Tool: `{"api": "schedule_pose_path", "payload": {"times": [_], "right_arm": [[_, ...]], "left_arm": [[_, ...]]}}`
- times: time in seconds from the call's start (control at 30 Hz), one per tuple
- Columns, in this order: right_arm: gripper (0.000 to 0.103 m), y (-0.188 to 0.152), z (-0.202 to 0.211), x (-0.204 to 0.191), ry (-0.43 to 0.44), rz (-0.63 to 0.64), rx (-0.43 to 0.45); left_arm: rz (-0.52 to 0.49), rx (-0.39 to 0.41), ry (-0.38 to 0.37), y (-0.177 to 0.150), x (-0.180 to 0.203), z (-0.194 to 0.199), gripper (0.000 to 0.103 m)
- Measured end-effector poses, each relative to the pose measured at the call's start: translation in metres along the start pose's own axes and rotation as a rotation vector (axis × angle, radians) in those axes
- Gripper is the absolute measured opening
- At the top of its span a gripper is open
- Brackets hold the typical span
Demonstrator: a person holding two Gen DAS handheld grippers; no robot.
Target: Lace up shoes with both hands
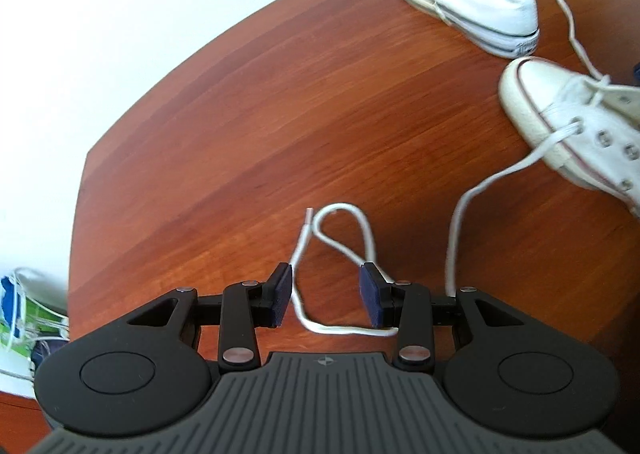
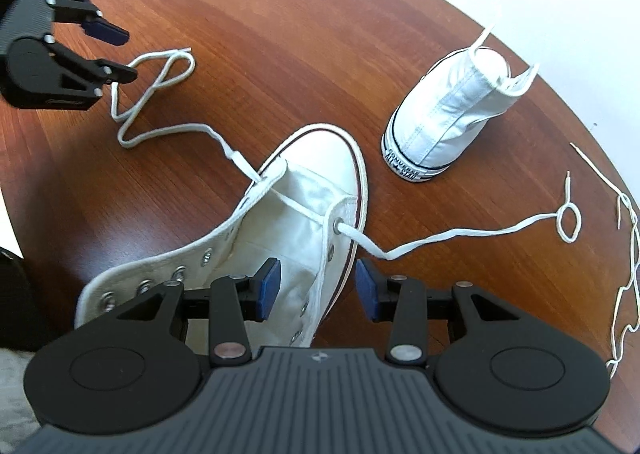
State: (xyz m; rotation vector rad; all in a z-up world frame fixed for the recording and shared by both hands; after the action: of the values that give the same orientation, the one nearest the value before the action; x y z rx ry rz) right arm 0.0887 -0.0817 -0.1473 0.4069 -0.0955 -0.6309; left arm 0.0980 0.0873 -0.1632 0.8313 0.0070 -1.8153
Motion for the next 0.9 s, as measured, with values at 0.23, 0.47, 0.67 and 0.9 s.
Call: {"api": "schedule_pose_path", "payload": {"times": [0.23, 0.47, 0.67, 0.9], "right_arm": [[0.042, -0.001, 0.020, 0.008, -0.020, -0.063, 0.035], [0.042, -0.010, 0.024, 0.011, -0.037, -0.120, 0.022], [0.042, -0.014, 0.025, 0.011, -0.036, -0.161, 0.028], [0.041, -0.016, 0.025, 0.009, -0.027, -0.195, 0.032]], "left_arm": [[-0.080, -0.001, -0.014, 0.005, -0.008, -0.028, 0.039], [-0.113, 0.007, -0.058, 0.007, -0.015, -0.045, 0.020], [-0.105, -0.001, -0.104, 0.007, -0.019, -0.052, 0.015], [-0.090, -0.022, -0.180, 0.006, -0.020, -0.060, 0.013]]}}
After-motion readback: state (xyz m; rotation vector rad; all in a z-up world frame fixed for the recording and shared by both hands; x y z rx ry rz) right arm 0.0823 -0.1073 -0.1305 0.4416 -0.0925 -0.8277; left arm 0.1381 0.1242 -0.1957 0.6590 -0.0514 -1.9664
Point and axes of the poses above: each gripper's, at about its wrist camera, not at the fingertips, and z roughly against the way its jaws point, x to its right, y to its top, the point moved 7 cm from there along -z, roughly the way its jaws point, and after that the axes turned 11 degrees about y, right-handed, at the moved point
